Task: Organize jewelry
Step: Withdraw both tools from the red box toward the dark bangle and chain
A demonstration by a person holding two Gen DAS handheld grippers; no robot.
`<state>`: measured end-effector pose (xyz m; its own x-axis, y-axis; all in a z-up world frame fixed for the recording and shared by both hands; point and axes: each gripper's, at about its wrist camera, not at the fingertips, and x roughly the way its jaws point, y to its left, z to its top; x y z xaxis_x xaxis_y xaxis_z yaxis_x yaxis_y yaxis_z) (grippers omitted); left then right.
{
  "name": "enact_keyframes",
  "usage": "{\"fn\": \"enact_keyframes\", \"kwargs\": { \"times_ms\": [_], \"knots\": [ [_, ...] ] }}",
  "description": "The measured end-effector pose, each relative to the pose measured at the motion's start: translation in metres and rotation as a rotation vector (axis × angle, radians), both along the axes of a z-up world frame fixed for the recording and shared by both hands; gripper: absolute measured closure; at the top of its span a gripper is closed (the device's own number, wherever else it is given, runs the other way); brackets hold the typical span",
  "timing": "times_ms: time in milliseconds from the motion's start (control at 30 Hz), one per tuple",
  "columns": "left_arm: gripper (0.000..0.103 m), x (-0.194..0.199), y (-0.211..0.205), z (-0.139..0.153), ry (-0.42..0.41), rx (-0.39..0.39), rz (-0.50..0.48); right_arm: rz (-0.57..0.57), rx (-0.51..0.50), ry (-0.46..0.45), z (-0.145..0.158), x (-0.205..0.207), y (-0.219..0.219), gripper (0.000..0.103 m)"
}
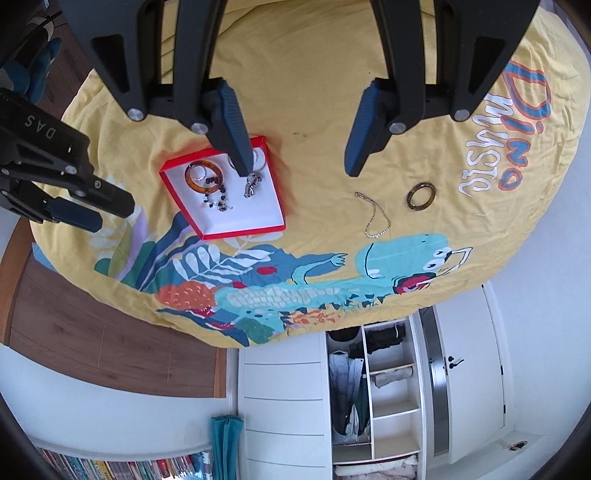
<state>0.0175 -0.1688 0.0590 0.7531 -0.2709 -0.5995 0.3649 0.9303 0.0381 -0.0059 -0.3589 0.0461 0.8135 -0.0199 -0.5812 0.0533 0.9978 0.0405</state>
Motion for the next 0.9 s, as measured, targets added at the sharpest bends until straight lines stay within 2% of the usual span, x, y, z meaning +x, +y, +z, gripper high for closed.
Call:
{"fn": "enact_keyframes", "kwargs": {
  "times_ms": [433,767,900],
  "knots": [
    [0.054,-0.002,0.041,0.01,-0.028,-0.042,0.06,0.063,-0.04,-0.011,0.014,0.001,0.037,0.048],
    [0.053,0.033,0.078,-0.005,0.033,-0.028,0.134,0.142,-0.038,0.011,0.014,0.034,0.069,0.045],
    [0.048,0.056,0.1,-0.017,0.064,-0.038,0.178,0.172,-0.035,0.033,0.009,0.056,0.08,0.045]
  ]
}}
